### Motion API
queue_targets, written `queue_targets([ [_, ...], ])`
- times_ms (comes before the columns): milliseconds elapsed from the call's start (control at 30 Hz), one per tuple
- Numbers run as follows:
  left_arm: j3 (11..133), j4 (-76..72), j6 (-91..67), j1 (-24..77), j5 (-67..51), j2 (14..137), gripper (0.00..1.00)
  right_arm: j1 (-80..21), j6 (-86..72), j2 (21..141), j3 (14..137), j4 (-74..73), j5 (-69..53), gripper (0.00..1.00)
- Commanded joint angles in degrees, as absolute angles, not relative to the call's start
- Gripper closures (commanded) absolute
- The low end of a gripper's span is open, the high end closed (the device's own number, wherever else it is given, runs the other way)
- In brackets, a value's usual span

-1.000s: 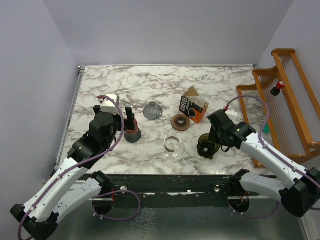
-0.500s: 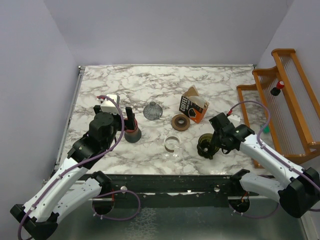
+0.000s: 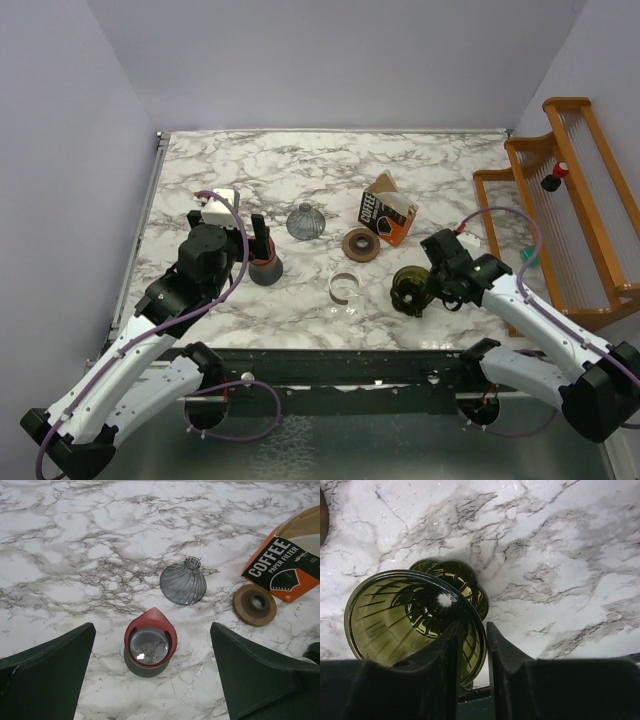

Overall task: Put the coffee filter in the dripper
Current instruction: Pick up the coffee dripper from the center of the board.

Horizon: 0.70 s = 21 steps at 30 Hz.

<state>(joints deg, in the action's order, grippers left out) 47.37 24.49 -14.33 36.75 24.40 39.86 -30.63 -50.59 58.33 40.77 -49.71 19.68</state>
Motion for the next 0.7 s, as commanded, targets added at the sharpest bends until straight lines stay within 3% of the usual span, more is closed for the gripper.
queue_targets([
  [0,46.93,23.69,-14.04,36.47,23.12,39.54,0.01,-30.41,-51.67,57.04,39.64,-47.45,17.65,0.72],
  [400,46.89,23.73,-14.06,36.41,23.20,38.93,0.01,-30.41,-51.11,54.67,39.46,-44.99,14.89,0.99],
  [667,46.77,23.73,-14.06,36.47,23.38,38.64,0.01,-30.40,-49.14,51.07,41.26,-43.69,13.46,0.99],
])
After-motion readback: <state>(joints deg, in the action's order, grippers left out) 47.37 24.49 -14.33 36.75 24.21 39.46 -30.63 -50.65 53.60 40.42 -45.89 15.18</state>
